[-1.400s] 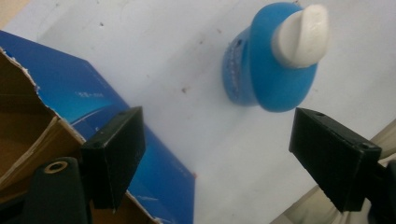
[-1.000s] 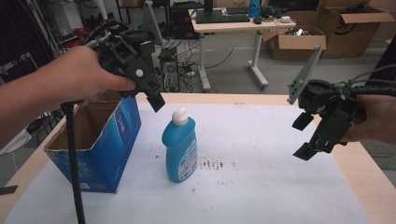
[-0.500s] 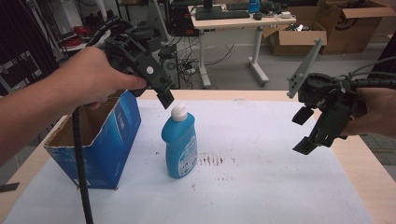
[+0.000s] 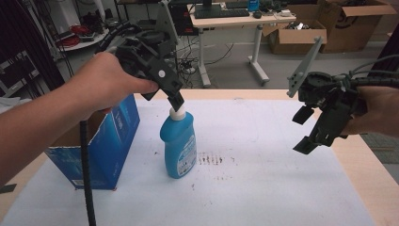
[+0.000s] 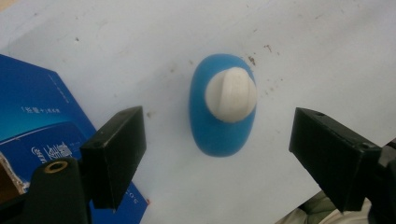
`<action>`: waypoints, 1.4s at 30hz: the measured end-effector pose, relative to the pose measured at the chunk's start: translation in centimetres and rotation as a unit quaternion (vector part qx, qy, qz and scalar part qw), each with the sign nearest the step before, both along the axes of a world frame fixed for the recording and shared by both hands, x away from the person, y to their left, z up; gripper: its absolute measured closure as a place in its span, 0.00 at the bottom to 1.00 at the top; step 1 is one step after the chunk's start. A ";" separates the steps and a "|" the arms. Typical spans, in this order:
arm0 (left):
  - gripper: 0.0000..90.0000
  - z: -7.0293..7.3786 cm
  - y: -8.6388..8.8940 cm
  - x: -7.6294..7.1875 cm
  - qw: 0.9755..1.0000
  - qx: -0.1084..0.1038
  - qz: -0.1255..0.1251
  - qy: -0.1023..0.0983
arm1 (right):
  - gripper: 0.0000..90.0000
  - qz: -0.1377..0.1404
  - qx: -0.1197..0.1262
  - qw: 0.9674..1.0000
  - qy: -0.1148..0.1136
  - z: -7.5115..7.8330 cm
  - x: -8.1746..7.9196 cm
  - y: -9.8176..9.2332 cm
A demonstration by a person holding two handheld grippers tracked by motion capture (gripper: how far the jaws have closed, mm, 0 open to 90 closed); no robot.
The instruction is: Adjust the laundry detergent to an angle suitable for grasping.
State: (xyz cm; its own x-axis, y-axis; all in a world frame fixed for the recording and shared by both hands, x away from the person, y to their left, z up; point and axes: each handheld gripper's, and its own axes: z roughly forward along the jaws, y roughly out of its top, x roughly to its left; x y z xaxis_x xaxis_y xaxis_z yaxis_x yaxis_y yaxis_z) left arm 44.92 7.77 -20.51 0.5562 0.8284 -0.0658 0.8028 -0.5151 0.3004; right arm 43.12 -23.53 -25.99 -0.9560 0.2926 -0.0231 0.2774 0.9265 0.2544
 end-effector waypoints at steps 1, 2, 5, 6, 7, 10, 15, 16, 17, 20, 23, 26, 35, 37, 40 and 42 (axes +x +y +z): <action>0.21 -0.3 -0.2 0.1 1.000 0.004 0.001 -0.001 | 0.20 0.000 0.001 1.000 0.001 0.0 0.0 0.0; 0.21 -0.5 -0.2 0.2 1.000 0.005 0.001 0.000 | 0.20 0.000 0.001 1.000 0.001 0.0 0.0 0.0; 0.21 -0.8 -0.3 0.3 1.000 0.003 0.004 0.002 | 0.20 0.001 0.001 1.000 0.001 0.0 0.0 0.0; 0.21 -0.9 -0.3 0.4 1.000 0.002 0.002 0.001 | 0.20 0.000 0.001 1.000 0.001 0.0 0.0 0.1; 0.21 -1.0 -0.3 0.5 1.000 0.001 0.004 0.001 | 0.20 0.001 0.000 1.000 0.001 0.0 0.0 0.1; 0.21 -1.5 -0.4 0.7 1.000 0.001 0.006 0.004 | 0.20 0.001 0.000 1.000 0.002 -0.1 0.1 0.1; 0.21 -2.0 -0.7 0.8 1.000 0.004 0.006 0.006 | 0.20 0.001 0.000 1.000 0.004 -0.2 0.1 0.1; 0.21 -2.2 -0.7 0.9 1.000 0.003 0.004 0.008 | 0.20 0.001 0.000 1.000 0.004 -0.2 0.1 0.1; 0.21 -2.6 -0.9 0.9 1.000 0.005 0.005 0.010 | 0.20 0.000 0.000 1.000 0.005 -0.3 0.1 0.1; 0.21 -3.1 -1.1 1.0 1.000 0.004 0.005 0.014 | 0.20 0.000 -0.001 1.000 0.006 -0.5 0.2 0.0; 0.21 -3.6 -1.3 1.1 1.000 0.005 0.002 0.019 | 0.20 -0.001 -0.003 1.000 0.007 -0.5 0.2 0.0; 0.21 -3.8 -1.4 1.2 1.000 0.005 0.002 0.019 | 0.20 -0.001 -0.001 1.000 0.007 -0.5 0.2 -0.1; 0.21 -5.2 -1.6 1.4 1.000 0.005 0.001 0.029 | 0.20 -0.002 -0.002 1.000 0.009 -0.7 0.3 -0.1; 0.21 -5.3 -1.6 1.4 1.000 0.004 0.002 0.030 | 0.20 -0.002 -0.001 1.000 0.009 -0.8 0.3 -0.1; 0.21 -5.6 -1.6 1.6 1.000 0.002 0.001 0.029 | 0.20 0.000 -0.002 1.000 0.011 -1.0 0.4 -0.1; 0.21 -5.7 -1.7 1.6 1.000 0.003 0.001 0.030 | 0.20 -0.001 -0.002 1.000 0.011 -1.0 0.4 -0.1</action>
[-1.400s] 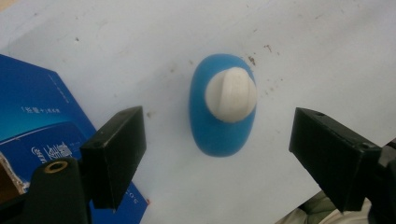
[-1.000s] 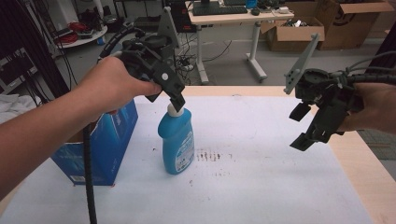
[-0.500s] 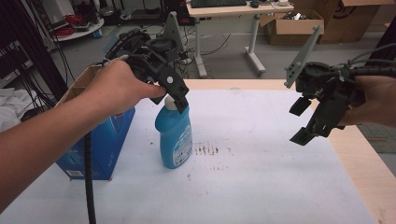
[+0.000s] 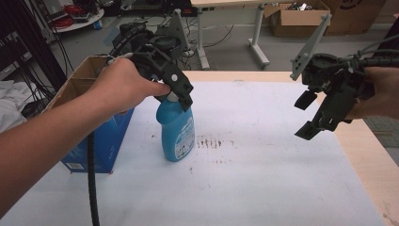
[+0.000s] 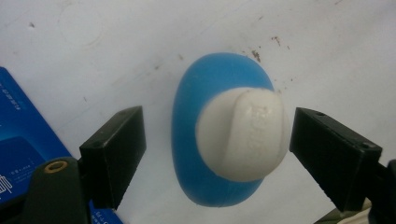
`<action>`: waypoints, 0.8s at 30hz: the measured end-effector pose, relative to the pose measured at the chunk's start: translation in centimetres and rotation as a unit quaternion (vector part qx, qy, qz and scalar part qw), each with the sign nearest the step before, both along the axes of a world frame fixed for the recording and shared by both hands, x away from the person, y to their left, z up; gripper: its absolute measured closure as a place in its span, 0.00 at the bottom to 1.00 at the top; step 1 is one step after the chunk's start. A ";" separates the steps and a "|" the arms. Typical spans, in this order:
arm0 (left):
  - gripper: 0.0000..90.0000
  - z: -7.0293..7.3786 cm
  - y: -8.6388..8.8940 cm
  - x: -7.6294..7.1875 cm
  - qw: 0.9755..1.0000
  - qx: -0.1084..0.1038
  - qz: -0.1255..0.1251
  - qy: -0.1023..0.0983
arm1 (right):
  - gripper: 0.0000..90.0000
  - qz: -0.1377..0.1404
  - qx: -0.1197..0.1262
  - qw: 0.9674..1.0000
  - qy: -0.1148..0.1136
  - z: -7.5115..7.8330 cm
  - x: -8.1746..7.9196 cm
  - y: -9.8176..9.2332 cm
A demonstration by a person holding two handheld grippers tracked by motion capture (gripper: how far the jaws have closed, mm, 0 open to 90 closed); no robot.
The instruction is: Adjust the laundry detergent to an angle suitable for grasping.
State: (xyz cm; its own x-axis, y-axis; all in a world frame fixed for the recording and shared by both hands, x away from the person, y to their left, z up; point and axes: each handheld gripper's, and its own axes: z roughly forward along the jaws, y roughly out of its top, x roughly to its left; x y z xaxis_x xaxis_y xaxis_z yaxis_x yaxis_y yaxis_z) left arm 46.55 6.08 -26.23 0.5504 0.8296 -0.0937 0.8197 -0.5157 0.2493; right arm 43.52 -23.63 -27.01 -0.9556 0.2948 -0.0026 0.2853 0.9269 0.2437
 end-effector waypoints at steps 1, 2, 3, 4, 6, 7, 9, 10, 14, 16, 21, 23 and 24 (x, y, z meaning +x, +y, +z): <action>0.21 -0.1 -0.1 0.0 1.000 0.000 0.000 0.001 | 0.20 -0.001 0.001 1.000 0.000 0.0 0.0 0.0; 0.21 -0.2 -0.1 0.0 1.000 -0.001 0.000 0.001 | 0.20 0.000 0.000 1.000 0.000 0.0 0.0 0.0; 0.21 -0.2 -0.1 0.0 1.000 -0.001 0.000 0.001 | 0.20 0.000 0.000 1.000 0.000 0.0 0.0 0.0; 0.21 -0.4 -0.2 0.1 1.000 -0.001 -0.002 0.004 | 0.20 0.000 0.001 1.000 0.001 0.0 0.1 0.0; 0.21 -0.6 -0.2 0.1 1.000 0.000 -0.002 0.005 | 0.20 0.000 0.002 1.000 0.000 -0.1 0.1 -0.1; 0.21 -1.0 -0.3 0.2 1.000 0.001 0.000 0.008 | 0.20 0.000 0.001 1.000 0.000 -0.1 0.1 -0.1; 0.21 -1.2 -0.3 0.2 1.000 0.002 0.000 0.011 | 0.20 -0.001 0.001 1.000 0.001 -0.1 0.1 -0.2; 0.21 -1.4 -0.3 0.3 1.000 0.004 0.000 0.011 | 0.20 -0.001 0.002 1.000 0.002 -0.1 0.1 -0.2; 0.21 -1.8 -0.3 0.3 1.000 0.007 0.001 0.014 | 0.20 -0.002 0.001 1.000 0.003 -0.2 0.1 -0.2; 0.21 -2.1 -0.4 0.3 1.000 0.008 0.003 0.014 | 0.20 -0.002 0.003 1.000 0.003 -0.3 0.1 -0.3; 0.21 -2.6 -0.5 0.4 1.000 0.006 0.003 0.018 | 0.20 -0.001 0.002 1.000 0.003 -0.4 0.1 -0.3; 0.21 -2.7 -0.6 0.3 1.000 0.008 0.003 0.019 | 0.20 -0.002 0.004 1.000 0.003 -0.4 0.1 -0.4; 0.21 -2.8 -0.6 0.4 1.000 0.011 0.001 0.020 | 0.20 -0.002 0.004 1.000 0.003 -0.4 0.1 -0.4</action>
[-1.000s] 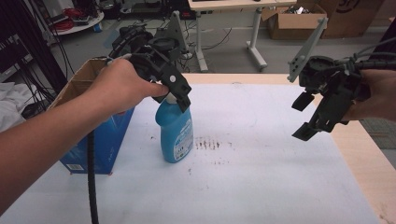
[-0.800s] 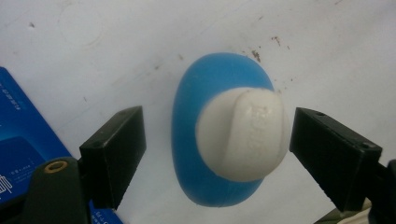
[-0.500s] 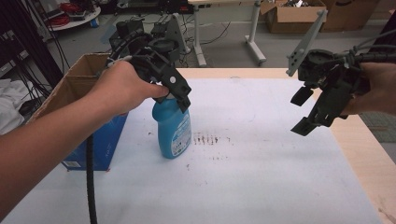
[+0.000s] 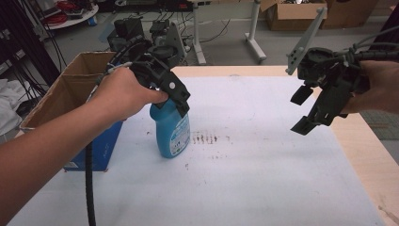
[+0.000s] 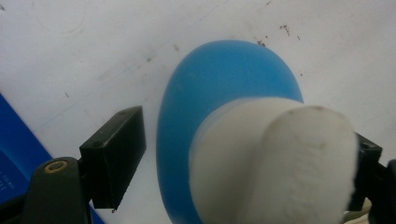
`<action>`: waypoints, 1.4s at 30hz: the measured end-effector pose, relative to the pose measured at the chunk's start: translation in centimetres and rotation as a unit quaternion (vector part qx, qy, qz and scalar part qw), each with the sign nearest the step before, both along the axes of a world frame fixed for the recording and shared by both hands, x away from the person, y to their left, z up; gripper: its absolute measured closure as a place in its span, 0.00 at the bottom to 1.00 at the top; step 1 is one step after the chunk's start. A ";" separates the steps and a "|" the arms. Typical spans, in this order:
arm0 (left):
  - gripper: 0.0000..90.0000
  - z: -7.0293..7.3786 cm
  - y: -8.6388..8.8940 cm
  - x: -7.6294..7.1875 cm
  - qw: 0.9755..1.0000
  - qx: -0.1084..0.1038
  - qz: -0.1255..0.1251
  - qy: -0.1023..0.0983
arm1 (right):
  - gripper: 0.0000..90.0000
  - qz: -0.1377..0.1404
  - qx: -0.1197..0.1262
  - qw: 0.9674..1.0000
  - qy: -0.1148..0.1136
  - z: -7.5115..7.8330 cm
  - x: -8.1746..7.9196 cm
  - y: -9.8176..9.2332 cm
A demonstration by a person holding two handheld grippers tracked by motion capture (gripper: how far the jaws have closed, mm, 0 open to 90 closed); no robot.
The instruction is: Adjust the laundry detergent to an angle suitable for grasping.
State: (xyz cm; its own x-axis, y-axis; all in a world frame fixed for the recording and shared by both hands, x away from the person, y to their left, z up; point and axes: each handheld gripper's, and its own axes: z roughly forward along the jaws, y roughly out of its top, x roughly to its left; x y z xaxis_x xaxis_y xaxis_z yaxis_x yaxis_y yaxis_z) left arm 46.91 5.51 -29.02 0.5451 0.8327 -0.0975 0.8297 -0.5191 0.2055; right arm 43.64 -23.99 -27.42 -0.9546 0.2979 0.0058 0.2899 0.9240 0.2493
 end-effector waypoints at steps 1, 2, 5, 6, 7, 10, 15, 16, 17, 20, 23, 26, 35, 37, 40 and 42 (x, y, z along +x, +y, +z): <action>0.21 -0.2 0.0 0.0 1.000 0.001 0.001 0.003 | 0.20 0.000 0.000 1.000 0.001 0.0 0.0 0.0; 0.21 -0.3 0.0 0.0 1.000 0.002 0.002 0.002 | 0.20 0.000 0.000 1.000 0.001 0.0 0.0 -0.1; 0.22 -0.5 0.0 0.0 1.000 0.004 0.001 0.004 | 0.20 -0.002 0.000 1.000 0.001 0.0 0.0 -0.1; 0.22 -0.5 0.0 0.0 1.000 0.004 0.001 0.004 | 0.20 -0.003 0.000 1.000 0.000 0.0 0.0 -0.1; 0.22 -0.6 0.0 0.0 1.000 0.003 0.003 0.004 | 0.20 -0.002 0.000 1.000 0.001 0.0 0.0 -0.1; 0.22 -0.7 -0.1 0.0 1.000 0.005 0.002 0.005 | 0.20 -0.002 -0.001 1.000 0.001 -0.1 0.0 -0.1; 0.25 -0.6 0.0 0.0 1.000 0.004 0.002 0.003 | 0.20 0.000 -0.001 1.000 0.000 -0.1 0.0 0.0; 0.25 -0.6 0.0 0.0 1.000 0.004 0.003 0.003 | 0.20 0.000 0.000 1.000 0.000 -0.1 0.0 0.0; 0.26 -0.6 0.0 0.0 1.000 0.005 0.002 0.003 | 0.20 0.000 0.000 1.000 0.001 -0.1 0.0 -0.1; 0.26 -0.6 0.0 0.0 1.000 0.003 0.003 0.003 | 0.20 -0.002 0.000 1.000 0.001 0.0 0.0 -0.1; 0.27 -0.5 -0.1 0.0 1.000 0.000 0.005 0.001 | 0.20 0.000 0.000 1.000 0.000 0.0 0.0 -0.1; 0.27 -0.5 -0.1 0.0 1.000 0.001 0.005 0.001 | 0.20 0.000 0.000 1.000 0.000 0.0 0.0 -0.1; 0.32 -0.4 -0.1 -0.1 1.000 0.001 0.007 -0.003 | 0.20 -0.001 -0.001 1.000 0.000 0.0 0.0 -0.2; 0.33 -0.5 -0.1 -0.1 1.000 0.001 0.008 -0.004 | 0.20 -0.001 0.000 1.000 0.001 0.0 0.0 -0.2; 0.32 -0.5 -0.1 -0.1 1.000 0.001 0.008 -0.004 | 0.20 -0.002 -0.001 1.000 0.001 0.0 -0.1 -0.2; 0.33 -0.4 -0.1 -0.1 1.000 0.002 0.007 -0.004 | 0.20 -0.002 0.000 1.000 0.002 0.0 -0.1 -0.2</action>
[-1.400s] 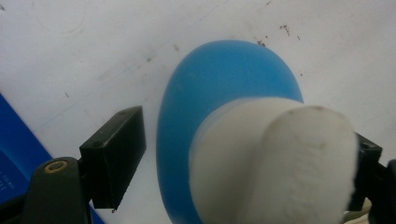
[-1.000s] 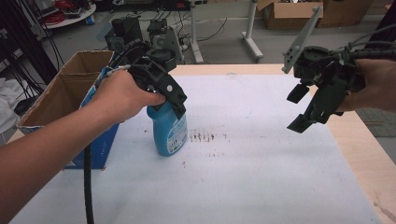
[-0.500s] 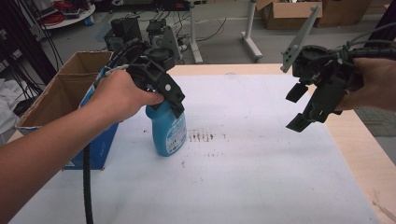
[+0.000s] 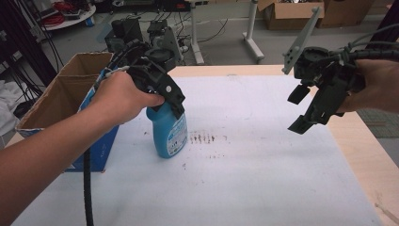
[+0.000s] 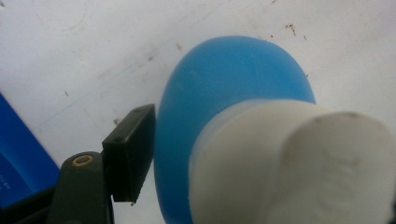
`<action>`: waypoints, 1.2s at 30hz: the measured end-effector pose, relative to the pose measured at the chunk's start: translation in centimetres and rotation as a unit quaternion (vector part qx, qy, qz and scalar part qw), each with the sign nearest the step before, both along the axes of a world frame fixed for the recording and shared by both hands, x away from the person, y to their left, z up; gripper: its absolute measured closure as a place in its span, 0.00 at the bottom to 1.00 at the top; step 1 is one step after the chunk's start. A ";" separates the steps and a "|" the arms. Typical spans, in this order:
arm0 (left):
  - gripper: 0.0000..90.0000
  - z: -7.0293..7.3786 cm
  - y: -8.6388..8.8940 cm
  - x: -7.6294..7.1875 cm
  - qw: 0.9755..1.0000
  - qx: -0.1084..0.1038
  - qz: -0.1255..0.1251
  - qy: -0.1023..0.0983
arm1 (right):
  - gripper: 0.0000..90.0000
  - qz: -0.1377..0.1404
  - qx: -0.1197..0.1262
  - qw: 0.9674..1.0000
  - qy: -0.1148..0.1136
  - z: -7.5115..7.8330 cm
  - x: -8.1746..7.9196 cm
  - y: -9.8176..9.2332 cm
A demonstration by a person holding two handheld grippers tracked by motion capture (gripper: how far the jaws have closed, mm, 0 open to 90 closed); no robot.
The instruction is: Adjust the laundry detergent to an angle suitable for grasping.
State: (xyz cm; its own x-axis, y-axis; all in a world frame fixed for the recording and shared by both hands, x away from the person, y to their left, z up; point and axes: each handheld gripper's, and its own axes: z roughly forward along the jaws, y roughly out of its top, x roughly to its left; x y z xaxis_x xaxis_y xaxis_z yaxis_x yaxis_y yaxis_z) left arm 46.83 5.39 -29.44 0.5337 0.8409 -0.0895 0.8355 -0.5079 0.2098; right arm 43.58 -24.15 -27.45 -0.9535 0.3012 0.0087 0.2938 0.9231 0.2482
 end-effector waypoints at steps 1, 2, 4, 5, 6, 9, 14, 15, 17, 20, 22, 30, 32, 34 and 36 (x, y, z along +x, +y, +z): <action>0.33 0.0 0.0 0.0 1.000 0.000 0.000 0.000 | 0.20 0.001 -0.001 1.000 0.000 0.0 0.0 0.0; 0.33 0.0 0.0 0.0 1.000 0.000 0.001 -0.001 | 0.20 0.002 -0.001 1.000 0.000 0.0 0.0 0.0; 0.34 0.0 0.0 -0.1 1.000 0.002 0.001 -0.002 | 0.20 0.001 -0.002 1.000 0.002 -0.1 0.0 0.0; 0.34 0.0 0.0 -0.1 1.000 0.002 0.001 -0.002 | 0.20 0.001 -0.002 1.000 0.002 -0.1 0.0 0.0; 0.34 0.0 0.0 -0.1 1.000 0.005 -0.002 -0.001 | 0.20 0.001 -0.001 1.000 0.001 -0.1 0.0 0.0; 0.36 0.0 -0.1 -0.1 1.000 0.003 0.000 -0.002 | 0.20 0.003 -0.002 1.000 0.001 -0.1 0.0 0.0; 0.38 0.0 -0.2 -0.2 1.000 0.004 -0.003 -0.007 | 0.20 0.002 -0.002 1.000 0.001 0.0 0.0 0.0; 0.39 0.0 -0.2 -0.2 1.000 0.004 -0.003 -0.007 | 0.20 0.002 -0.002 1.000 0.001 0.0 0.0 0.0; 0.40 0.1 -0.2 -0.2 1.000 0.004 -0.005 -0.006 | 0.20 0.002 -0.002 1.000 0.001 0.0 0.0 0.0; 0.41 0.1 -0.3 -0.3 1.000 0.005 -0.005 -0.008 | 0.20 0.002 -0.002 1.000 0.001 0.0 0.0 0.0; 0.41 0.1 -0.3 -0.3 1.000 0.006 -0.007 -0.009 | 0.20 0.002 -0.001 1.000 0.001 0.0 0.0 0.0; 0.42 0.3 -0.3 -0.4 1.000 0.006 -0.012 -0.013 | 0.20 0.002 0.000 1.000 0.000 0.1 0.0 0.0; 0.42 0.9 -0.1 -0.4 1.000 0.001 -0.012 -0.013 | 0.20 0.001 -0.001 1.000 0.001 0.1 0.0 0.0; 0.42 1.7 0.1 -0.4 1.000 0.000 -0.015 -0.013 | 0.20 0.002 0.000 1.000 0.001 0.1 0.0 0.0; 0.42 2.6 0.2 -0.5 1.000 0.000 -0.016 -0.015 | 0.20 0.002 0.000 1.000 0.001 0.1 0.0 0.0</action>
